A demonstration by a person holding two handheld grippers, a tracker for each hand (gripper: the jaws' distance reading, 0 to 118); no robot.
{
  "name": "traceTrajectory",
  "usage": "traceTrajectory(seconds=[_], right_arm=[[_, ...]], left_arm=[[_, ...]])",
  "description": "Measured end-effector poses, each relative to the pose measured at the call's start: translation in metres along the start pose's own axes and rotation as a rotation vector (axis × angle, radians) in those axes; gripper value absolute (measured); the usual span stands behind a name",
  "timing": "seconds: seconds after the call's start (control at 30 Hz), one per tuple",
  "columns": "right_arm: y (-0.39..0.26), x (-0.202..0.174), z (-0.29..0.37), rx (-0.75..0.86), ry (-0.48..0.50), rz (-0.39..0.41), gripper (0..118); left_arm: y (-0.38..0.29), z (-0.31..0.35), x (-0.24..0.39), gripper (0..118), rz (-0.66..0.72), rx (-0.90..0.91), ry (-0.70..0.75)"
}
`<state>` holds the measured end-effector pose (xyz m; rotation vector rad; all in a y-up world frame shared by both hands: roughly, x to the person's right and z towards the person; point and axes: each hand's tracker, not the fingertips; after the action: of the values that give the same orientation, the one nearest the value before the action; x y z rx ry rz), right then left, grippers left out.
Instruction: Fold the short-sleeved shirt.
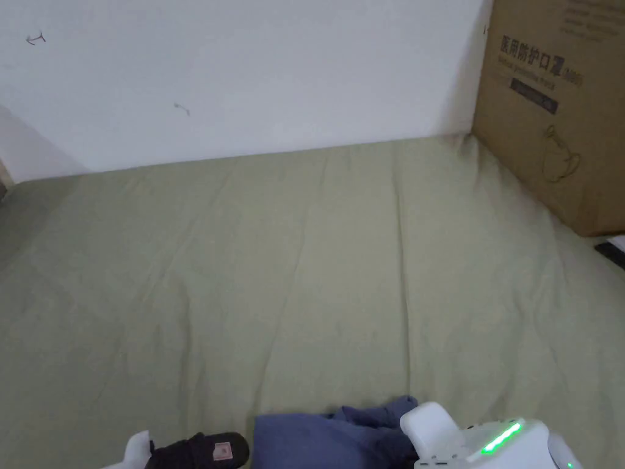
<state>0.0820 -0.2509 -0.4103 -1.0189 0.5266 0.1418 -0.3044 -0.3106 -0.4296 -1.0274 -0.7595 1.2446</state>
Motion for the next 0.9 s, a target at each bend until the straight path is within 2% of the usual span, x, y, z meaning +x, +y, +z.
traceTrajectory(seconds=[0.03, 0.07, 0.17, 0.23, 0.3, 0.37, 0.4, 0.43, 0.47, 0.53, 0.6, 0.7, 0.77, 0.9], right_arm=[[-0.001, -0.001, 0.0, 0.001, -0.005, 0.011, 0], [0.0, -0.002, -0.001, 0.001, -0.007, 0.014, 0], [0.0, -0.002, -0.001, -0.001, -0.012, 0.013, 0], [0.0, -0.001, -0.002, 0.001, -0.011, 0.005, 0], [-0.002, -0.001, -0.003, 0.007, -0.01, -0.004, 0], [-0.003, 0.0, -0.003, 0.017, -0.008, -0.016, 0], [-0.004, 0.001, -0.002, 0.021, -0.008, -0.022, 0], [-0.006, 0.0, -0.001, 0.03, 0.0, -0.026, 0], [-0.005, 0.0, -0.001, 0.029, -0.01, -0.027, 0], [-0.004, -0.004, 0.003, 0.033, -0.017, -0.03, 0], [-0.001, -0.008, 0.011, 0.043, -0.026, 0.003, 0], [-0.002, -0.017, 0.03, 0.118, 0.014, 0.036, 0], [-0.003, -0.024, 0.044, 0.142, 0.013, 0.045, 0], [-0.001, -0.038, 0.057, 0.137, 0.011, 0.035, 0]], left_arm=[[0.006, -0.013, -0.011, 117, 0.097, -0.082, -0.074], [0.008, -0.024, -0.016, 117, 0.128, -0.125, -0.108], [0.014, -0.053, -0.008, 117, -0.024, -0.175, -0.093], [0.011, -0.068, -0.004, 115, -0.059, -0.203, -0.095], [0.01, -0.082, -0.001, 104, -0.075, -0.188, -0.051], [0.007, -0.08, -0.001, 88, -0.15, -0.117, 0.119], [0.005, -0.082, -0.004, 40, -0.194, -0.088, 0.285], [0.001, -0.081, -0.011, 20, -0.173, -0.085, 0.255], [-0.001, -0.079, -0.006, 20, -0.118, -0.059, 0.119], [-0.007, -0.072, 0.006, 20, -0.142, -0.063, 0.171], [-0.01, -0.066, 0.018, 20, -0.188, -0.064, 0.187], [-0.008, -0.037, 0.04, 20, -0.212, -0.061, 0.179], [0.001, -0.001, 0.055, 20, -0.247, -0.044, 0.232], [0.032, 0.095, 0.083, 20, -0.349, -0.053, 0.455]])
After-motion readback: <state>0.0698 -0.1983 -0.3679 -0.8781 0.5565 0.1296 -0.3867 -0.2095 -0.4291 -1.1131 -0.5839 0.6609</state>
